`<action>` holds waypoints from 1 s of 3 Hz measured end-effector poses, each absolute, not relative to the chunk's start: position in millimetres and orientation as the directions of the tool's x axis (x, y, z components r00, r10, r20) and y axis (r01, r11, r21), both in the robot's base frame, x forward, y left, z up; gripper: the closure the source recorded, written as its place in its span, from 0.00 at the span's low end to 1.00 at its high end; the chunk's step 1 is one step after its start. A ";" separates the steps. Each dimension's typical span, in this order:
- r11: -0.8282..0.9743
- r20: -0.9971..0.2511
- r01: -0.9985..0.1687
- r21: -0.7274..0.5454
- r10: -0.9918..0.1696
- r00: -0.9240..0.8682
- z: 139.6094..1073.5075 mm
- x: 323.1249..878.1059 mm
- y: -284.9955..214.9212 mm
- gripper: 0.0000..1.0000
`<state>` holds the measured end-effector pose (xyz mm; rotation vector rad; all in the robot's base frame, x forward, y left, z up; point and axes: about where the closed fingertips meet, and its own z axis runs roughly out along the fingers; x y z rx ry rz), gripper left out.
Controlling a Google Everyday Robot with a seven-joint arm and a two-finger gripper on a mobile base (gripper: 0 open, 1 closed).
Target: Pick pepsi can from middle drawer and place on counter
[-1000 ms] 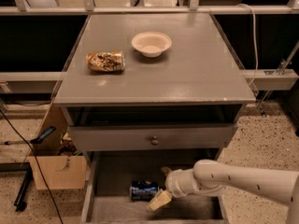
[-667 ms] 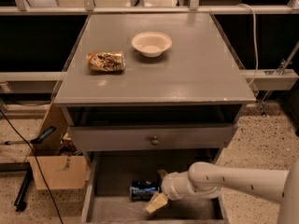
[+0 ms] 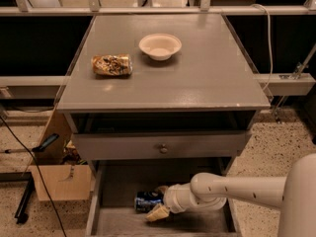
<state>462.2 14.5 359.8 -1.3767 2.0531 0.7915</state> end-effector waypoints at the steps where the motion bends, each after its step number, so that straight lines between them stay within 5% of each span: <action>1: 0.306 -0.711 -0.936 0.172 -0.620 -0.333 359.8 462.1 14.5 0.50; 2: 0.306 -0.711 -0.936 0.172 -0.620 -0.333 359.8 462.1 14.5 0.81; 3: 0.306 -0.711 -0.936 0.172 -0.620 -0.333 359.7 462.1 14.6 1.00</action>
Offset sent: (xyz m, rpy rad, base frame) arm 0.0000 0.0000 0.0000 0.0000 0.0000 0.0000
